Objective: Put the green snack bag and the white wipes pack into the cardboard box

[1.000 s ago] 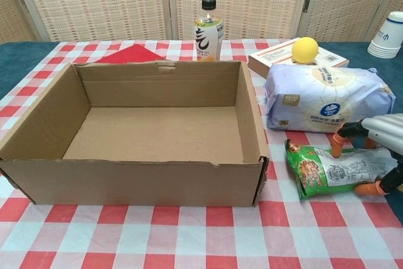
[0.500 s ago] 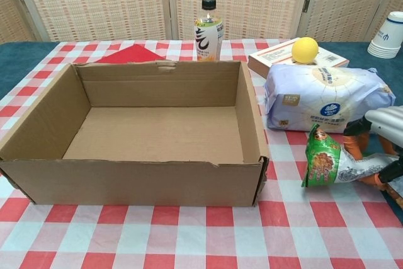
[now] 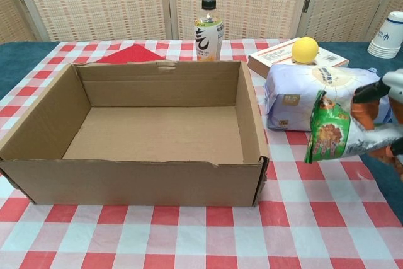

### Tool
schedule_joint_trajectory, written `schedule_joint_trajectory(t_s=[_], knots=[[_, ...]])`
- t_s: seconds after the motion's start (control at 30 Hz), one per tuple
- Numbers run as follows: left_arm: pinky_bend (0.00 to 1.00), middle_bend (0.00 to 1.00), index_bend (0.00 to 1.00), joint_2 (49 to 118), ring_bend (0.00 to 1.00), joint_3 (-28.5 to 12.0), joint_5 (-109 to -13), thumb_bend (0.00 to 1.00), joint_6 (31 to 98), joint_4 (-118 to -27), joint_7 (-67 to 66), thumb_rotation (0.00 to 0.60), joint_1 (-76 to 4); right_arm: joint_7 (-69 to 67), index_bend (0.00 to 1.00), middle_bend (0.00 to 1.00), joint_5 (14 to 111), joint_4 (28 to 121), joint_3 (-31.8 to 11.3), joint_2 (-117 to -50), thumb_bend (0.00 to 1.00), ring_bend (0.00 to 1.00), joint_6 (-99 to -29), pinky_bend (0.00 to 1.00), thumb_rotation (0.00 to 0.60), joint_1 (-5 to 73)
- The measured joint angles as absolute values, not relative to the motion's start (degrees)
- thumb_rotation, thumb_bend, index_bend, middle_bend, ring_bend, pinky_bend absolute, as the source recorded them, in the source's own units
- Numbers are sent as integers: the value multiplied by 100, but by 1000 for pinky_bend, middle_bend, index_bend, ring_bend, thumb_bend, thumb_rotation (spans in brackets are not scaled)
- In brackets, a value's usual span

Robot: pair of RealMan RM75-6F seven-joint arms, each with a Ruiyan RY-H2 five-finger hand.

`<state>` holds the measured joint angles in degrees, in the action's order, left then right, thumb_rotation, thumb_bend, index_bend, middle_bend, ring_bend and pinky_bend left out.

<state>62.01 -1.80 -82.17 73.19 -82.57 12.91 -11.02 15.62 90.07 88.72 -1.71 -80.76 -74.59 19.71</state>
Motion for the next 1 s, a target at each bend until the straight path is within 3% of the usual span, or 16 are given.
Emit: schedule_joint_trajectory(t_s=[0.23,0.53,0.7,1.0], knots=[[102,16,60,6207,0,-176,-8218,201,7287,-8260,1278,600,-1117,2452,721,488,9179,10002,-639,-7499,372,486,-7635,678,600,2184],[102,15,60,6202,0,-179,-8205,201,7294,-8268,1269,600,-1110,3089,721,491,8863,10409,-1163,-7583,373,490,-6901,682,600,2926],[101,16,60,6193,0,-193,-8170,201,7268,-8239,1340,600,-1112,2998,721,491,8716,10085,-1343,-8102,373,492,-6519,682,600,3358],[102,15,60,6171,0,-223,-8139,201,7278,-8177,1498,600,-1100,2170,722,495,8807,8580,-1647,-9549,372,501,-6216,692,600,4440]])
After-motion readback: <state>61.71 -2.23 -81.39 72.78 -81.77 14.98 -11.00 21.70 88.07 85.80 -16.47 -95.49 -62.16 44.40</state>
